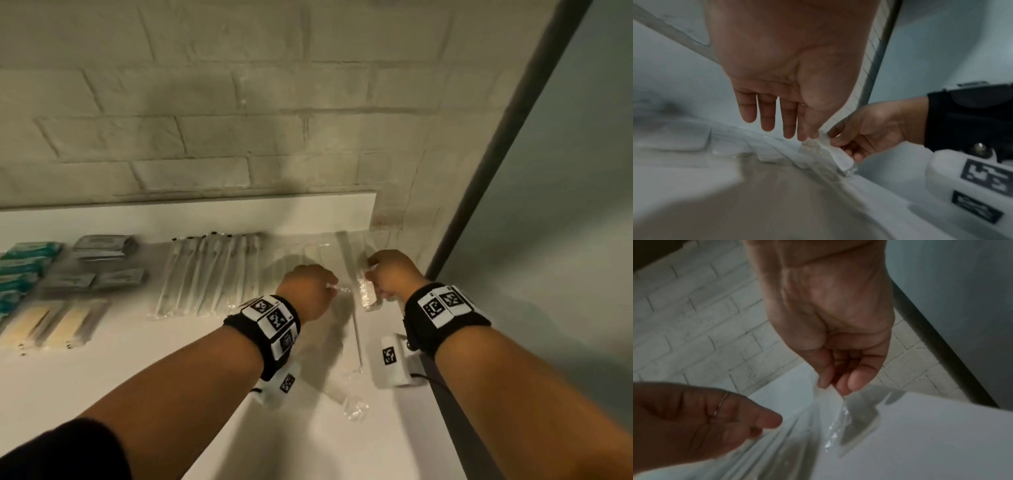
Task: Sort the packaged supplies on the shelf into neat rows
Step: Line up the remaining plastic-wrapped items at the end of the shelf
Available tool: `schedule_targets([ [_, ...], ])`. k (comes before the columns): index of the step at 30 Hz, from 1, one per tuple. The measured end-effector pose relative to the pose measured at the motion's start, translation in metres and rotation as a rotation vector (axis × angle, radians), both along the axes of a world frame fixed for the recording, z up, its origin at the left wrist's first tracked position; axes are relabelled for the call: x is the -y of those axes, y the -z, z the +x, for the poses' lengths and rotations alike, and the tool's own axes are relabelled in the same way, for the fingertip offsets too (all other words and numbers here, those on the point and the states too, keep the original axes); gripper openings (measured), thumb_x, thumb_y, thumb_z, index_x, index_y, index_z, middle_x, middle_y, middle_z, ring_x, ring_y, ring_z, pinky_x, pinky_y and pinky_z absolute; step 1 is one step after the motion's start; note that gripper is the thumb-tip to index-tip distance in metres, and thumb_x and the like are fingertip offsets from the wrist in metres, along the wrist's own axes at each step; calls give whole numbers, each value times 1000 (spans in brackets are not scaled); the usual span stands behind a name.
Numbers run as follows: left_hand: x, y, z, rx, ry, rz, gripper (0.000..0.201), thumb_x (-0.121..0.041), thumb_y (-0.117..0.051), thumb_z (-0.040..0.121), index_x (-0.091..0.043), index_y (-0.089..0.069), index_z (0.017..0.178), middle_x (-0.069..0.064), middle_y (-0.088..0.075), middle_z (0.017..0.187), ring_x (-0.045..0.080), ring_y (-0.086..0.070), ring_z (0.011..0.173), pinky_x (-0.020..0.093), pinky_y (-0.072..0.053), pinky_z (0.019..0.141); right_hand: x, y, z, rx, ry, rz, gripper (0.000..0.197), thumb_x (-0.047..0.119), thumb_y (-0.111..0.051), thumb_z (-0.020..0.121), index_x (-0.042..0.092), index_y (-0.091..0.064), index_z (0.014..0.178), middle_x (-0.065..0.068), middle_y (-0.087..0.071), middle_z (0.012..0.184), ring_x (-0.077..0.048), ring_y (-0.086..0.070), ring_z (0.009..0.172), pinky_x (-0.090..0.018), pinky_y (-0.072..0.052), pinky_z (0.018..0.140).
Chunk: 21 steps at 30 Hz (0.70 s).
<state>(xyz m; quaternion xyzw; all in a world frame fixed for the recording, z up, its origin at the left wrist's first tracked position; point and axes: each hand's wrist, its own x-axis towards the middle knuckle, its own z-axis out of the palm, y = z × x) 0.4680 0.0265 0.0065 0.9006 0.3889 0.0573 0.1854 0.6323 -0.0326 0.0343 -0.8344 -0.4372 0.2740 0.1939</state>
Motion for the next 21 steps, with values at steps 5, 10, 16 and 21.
schedule_targets([
  [5, -13, 6, 15, -310, 143, 180, 30, -32, -43, 93, -24, -66, 112, 2, -63, 120, 28, -55, 109, 35, -45, 89, -23, 11, 3, 134, -29, -79, 36, 7, -51, 91, 5, -59, 126, -15, -58, 129, -31, -59, 114, -35, -51, 91],
  [10, -17, 2, 16, -392, 182, 171, 38, -22, -41, 92, -28, -61, 124, 2, -57, 128, 30, -53, 115, 37, -44, 91, -6, 5, -25, -7, -57, -389, 40, 44, -63, 86, 5, -57, 87, -9, -53, 67, -23, -49, 56, -29, -38, 51],
  [16, -20, -8, 16, -410, 162, 85, 40, -24, -39, 94, -31, -57, 130, 1, -51, 139, 29, -46, 125, 42, -38, 103, 1, 14, -44, 3, -150, -521, 25, 25, -69, 85, 3, -59, 88, -10, -56, 64, -21, -53, 53, -28, -46, 55],
  [21, -23, -17, 14, -425, 189, 64, 42, -20, -41, 92, -33, -59, 127, -3, -52, 139, 25, -46, 127, 40, -39, 104, 1, -2, -20, -114, -6, -418, 30, 27, -64, 91, -1, -55, 94, -12, -59, 70, -21, -51, 52, -33, -49, 63],
])
